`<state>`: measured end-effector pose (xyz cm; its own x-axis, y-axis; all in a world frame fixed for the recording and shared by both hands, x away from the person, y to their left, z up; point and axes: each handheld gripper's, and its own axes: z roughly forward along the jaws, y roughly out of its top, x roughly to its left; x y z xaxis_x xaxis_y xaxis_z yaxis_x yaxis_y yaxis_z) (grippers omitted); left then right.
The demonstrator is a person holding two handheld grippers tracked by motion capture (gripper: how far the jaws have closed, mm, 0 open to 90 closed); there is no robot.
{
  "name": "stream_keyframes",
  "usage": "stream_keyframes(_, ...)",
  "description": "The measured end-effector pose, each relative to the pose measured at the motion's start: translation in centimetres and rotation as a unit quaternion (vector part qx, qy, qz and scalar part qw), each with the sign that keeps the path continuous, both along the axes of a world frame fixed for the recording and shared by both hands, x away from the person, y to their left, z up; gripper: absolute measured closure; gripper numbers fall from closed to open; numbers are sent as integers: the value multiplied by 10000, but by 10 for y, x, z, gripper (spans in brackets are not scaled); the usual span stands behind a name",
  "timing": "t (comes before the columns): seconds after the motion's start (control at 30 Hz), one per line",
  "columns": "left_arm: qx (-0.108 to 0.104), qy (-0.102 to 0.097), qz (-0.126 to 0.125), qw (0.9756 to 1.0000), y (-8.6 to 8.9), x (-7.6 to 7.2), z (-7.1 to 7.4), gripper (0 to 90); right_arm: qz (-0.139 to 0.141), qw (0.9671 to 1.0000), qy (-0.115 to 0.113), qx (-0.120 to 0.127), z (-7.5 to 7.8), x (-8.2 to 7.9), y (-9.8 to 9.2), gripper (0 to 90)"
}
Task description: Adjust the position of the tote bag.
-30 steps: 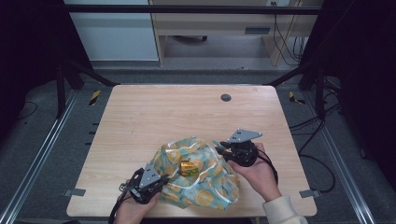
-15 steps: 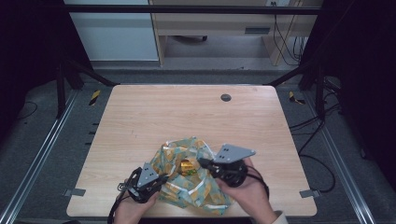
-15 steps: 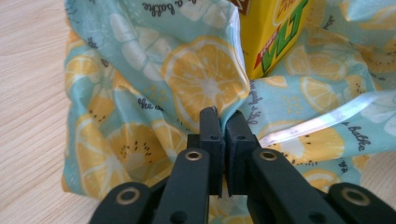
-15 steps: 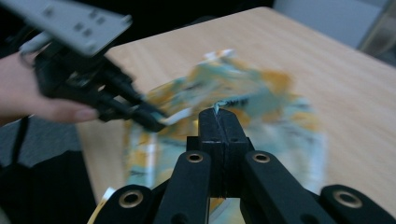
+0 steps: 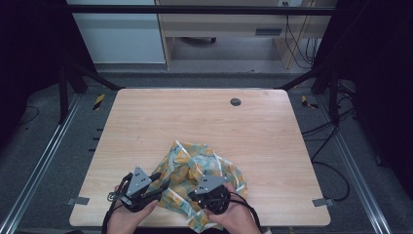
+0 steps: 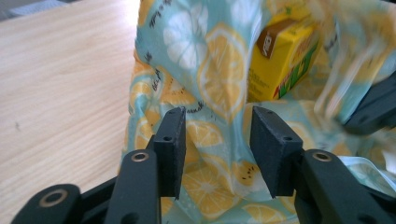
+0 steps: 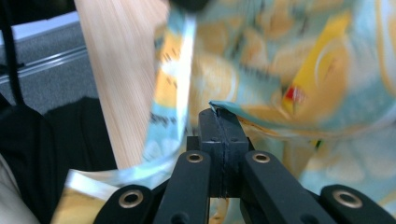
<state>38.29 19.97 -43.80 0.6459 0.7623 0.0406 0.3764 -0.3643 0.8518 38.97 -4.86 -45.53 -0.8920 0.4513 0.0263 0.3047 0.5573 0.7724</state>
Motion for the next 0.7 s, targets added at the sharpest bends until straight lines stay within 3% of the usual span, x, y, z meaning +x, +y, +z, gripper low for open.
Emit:
stream_keyframes(0.07, -80, -81, -22, 9999, -2, -2, 8, 516, -23, 9999, 79, -124, -11, 3, -1, 900)
stream_keyframes(0.23, -21, -258, -136, 9996, -12, -5, 24, 466, -64, 9998, 124, -172, -15, 4, -3, 900)
stream_keyframes(0.4, 225, -293, -294, 9989, -31, 13, 30, 431, -124, 9997, 127, -146, -17, 5, -3, 900)
stream_keyframes(0.47, 308, -282, -359, 9985, -34, 19, 27, 555, -150, 9997, 95, -159, -17, 5, -4, 900)
stream_keyframes(0.5, 354, -280, -330, 9984, -34, 21, 24, 699, -176, 9997, 96, -129, -16, 6, -6, 900)
stream_keyframes(0.53, 346, -279, -338, 9984, -33, 22, 22, 699, -176, 9997, 96, -129, -16, 6, -6, 900)
stream_keyframes(0.63, 222, -201, -290, 9991, -24, 20, 14, 892, -225, 9997, 51, -63, -13, 6, -12, 883)
stream_keyframes(0.7, 193, -77, -266, 9994, -16, 18, 9, 895, -254, 9997, 38, -42, -11, 6, -14, 878)
